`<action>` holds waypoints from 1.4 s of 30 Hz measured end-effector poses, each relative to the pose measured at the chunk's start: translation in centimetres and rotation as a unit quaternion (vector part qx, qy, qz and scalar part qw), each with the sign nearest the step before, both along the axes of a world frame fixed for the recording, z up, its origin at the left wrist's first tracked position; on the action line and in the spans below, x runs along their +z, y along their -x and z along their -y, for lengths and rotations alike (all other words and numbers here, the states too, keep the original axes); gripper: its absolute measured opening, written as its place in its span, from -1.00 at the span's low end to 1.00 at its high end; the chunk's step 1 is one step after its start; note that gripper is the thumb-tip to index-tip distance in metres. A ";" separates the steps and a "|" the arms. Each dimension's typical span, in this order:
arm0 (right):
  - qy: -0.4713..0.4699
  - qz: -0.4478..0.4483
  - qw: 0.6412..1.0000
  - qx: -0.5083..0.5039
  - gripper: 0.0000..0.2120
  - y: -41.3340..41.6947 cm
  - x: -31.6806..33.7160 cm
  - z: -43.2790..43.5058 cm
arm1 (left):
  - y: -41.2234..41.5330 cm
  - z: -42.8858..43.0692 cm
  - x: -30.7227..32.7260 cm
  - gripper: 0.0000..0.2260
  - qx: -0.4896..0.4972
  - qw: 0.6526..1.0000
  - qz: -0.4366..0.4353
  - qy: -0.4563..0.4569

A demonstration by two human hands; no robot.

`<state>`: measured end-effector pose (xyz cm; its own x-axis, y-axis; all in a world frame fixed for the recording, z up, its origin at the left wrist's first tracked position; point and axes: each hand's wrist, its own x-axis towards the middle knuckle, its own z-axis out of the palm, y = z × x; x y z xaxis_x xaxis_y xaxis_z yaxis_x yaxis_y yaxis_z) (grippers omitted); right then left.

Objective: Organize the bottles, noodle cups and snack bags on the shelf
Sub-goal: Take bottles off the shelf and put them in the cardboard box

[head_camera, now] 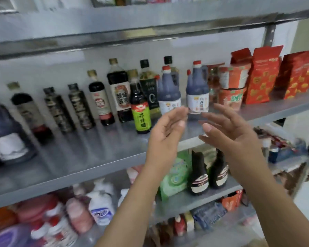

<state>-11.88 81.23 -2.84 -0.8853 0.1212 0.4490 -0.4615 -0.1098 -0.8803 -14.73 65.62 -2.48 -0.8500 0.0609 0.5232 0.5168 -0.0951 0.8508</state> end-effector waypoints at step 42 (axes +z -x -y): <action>-0.060 0.027 0.994 0.087 -0.57 15.3 0.2 28.5 | 12.5 30.1 2.3 -0.74 0.158 0.986 0.037 0.042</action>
<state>-27.21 52.68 -2.66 -0.9113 -0.0879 0.4022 -0.3964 -0.0764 -0.9149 -27.22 35.48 -0.20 -0.8695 -0.1727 0.4627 0.4447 0.1340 0.8856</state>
